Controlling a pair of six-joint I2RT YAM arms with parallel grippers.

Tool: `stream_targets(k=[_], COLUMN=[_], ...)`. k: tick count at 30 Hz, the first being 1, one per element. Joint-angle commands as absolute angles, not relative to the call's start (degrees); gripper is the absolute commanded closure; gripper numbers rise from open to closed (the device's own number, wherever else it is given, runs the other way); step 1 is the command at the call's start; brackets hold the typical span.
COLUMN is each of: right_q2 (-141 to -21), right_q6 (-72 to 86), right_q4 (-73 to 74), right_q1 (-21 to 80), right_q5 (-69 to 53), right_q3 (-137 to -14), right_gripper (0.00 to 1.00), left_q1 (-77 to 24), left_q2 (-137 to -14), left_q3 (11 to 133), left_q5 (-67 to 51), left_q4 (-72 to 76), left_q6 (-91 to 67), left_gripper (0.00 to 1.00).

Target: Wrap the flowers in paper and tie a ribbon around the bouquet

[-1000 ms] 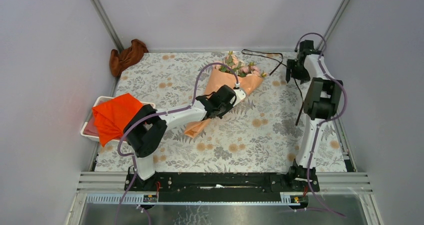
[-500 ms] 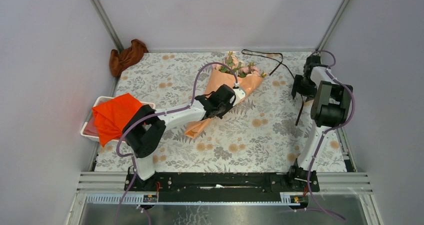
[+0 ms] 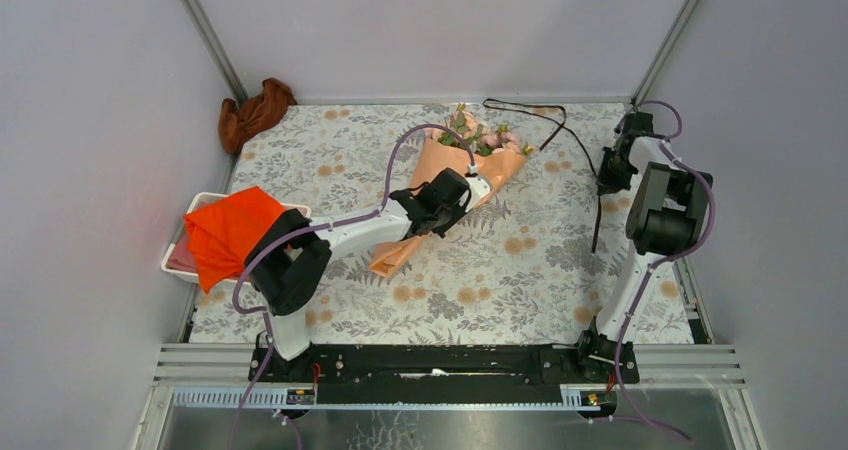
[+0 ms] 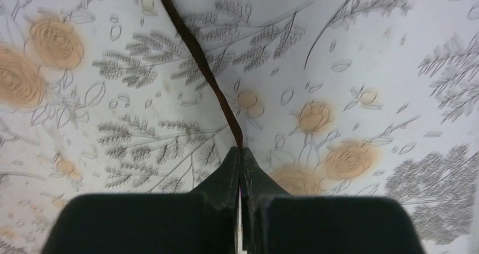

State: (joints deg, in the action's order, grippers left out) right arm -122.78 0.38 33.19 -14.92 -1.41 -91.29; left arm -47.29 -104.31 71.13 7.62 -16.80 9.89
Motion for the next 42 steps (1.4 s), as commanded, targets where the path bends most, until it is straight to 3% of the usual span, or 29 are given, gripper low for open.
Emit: stream_targets(k=[1, 5, 11, 15, 16, 18, 20, 24, 30, 36, 42], right_q2=[-113.3, -97.2, -79.5, -73.1, -72.5, -72.9, -72.6, -63.8, -56.5, -65.4, -75.9], right_q6=[7.7, 17.8, 35.8, 48.1, 50.2, 51.7, 49.7, 49.6, 59.3, 69.6, 74.5], right_q4=[28.9, 14.7, 3.6, -1.4, -3.5, -5.1, -1.1, 4.6, -9.0, -23.8, -28.1], right_q1=[-13.7, -7.1, 21.0, 36.7, 40.1, 44.4, 45.1, 40.1, 28.8, 28.3, 28.2], right_q5=[-8.9, -17.1, -11.3, -6.4, -6.0, -8.0, -9.5, -4.6, -0.1, 6.1, 4.6], right_q3=[-76.8, -55.5, -36.3, -30.4, -29.4, -30.0, -33.9, -35.1, -30.3, -32.0, -36.0], right_gripper=[1.00, 1.00, 1.00, 1.00, 0.98, 0.78, 0.53, 0.32, 0.26, 0.22, 0.01], left_q1=[-46.4, -45.9, -44.8, -44.1, -44.0, -44.0, -44.0, -44.1, -44.1, -44.5, -44.8], left_q2=[-102.8, -101.8, -100.5, -100.0, -99.9, -99.8, -99.9, -99.9, -100.1, -101.0, -101.6], left_q3=[72.5, 73.2, 73.7, 73.9, 73.9, 73.9, 73.9, 73.6, 73.7, 73.8, 73.9], left_q5=[5.2, 4.4, 4.1, 3.5, 3.1, 2.2, 1.2, 0.3, -2.6, -2.8, -3.0], left_q4=[-18.1, -18.1, -18.2, -18.5, -18.6, -18.8, -19.2, -19.8, -19.6, -19.5, -19.6], left_q6=[8.5, 8.1, 7.9, 7.4, 7.3, 7.1, 6.9, 6.5, 6.4, 6.7, 6.8], left_gripper=[1.00, 1.00, 1.00, 1.00, 1.00, 1.00, 1.00, 1.00, 1.00, 1.00, 1.00])
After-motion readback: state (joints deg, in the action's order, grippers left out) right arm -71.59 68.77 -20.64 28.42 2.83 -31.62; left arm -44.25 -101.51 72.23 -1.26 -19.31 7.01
